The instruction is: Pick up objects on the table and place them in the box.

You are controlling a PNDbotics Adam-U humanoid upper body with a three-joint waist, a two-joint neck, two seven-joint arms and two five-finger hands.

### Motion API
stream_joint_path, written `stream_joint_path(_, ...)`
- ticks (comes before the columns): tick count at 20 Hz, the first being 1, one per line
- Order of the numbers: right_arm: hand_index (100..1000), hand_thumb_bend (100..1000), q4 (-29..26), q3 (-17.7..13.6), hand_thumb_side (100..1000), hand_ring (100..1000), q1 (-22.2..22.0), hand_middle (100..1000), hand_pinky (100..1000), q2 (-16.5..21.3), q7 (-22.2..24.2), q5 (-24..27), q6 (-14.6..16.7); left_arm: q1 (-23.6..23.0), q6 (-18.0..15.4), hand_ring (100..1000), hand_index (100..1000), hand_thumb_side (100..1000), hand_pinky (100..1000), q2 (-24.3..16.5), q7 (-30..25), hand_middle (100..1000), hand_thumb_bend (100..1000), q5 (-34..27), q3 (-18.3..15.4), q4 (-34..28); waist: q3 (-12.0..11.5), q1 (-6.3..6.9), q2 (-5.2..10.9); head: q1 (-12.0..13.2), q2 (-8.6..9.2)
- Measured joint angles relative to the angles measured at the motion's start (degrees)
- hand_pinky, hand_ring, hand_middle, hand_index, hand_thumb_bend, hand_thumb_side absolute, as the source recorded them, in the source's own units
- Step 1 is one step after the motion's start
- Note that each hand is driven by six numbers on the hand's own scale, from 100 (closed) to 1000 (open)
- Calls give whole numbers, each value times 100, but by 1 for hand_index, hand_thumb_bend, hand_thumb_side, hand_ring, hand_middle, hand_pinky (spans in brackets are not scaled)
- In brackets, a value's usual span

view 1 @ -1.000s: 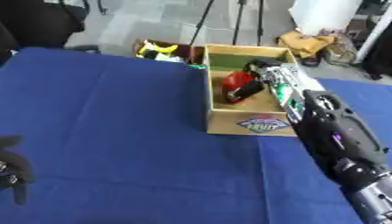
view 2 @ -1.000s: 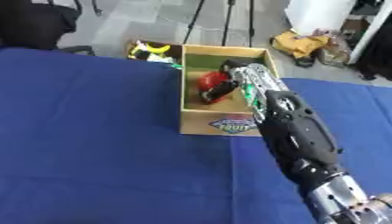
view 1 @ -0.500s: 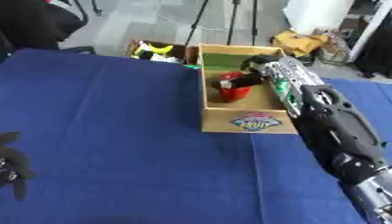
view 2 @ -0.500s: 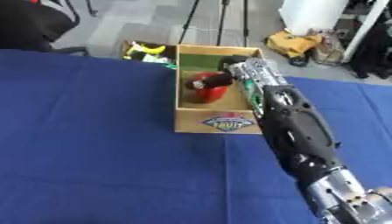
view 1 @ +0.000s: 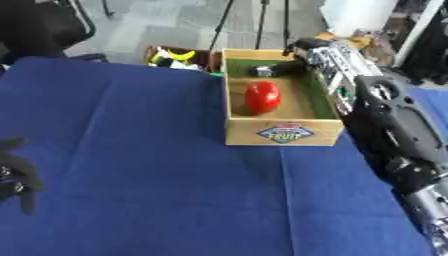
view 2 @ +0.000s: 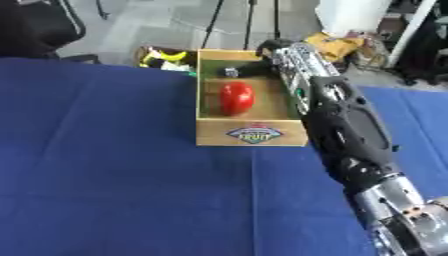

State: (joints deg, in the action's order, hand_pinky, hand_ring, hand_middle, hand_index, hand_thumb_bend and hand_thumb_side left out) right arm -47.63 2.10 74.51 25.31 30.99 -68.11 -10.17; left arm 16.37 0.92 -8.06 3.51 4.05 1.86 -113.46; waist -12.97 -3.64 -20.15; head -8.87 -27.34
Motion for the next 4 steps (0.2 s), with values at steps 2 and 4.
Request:
stream_joint_path(2,950,629,-228,-24,1000,903,-84,960,745,109,-112,143,73,-29,10,410,740,1000,211,0,11,440,100,-3,-4,0,48,25,46,74,-56)
stream_joint_path(4,926,425,-482,-44,1000,870,-200,922,731,237,-253,314,164,-35,11,411,739,1000,212,0,17,440,100,-9,-19,0,97,56,98,147,-97)
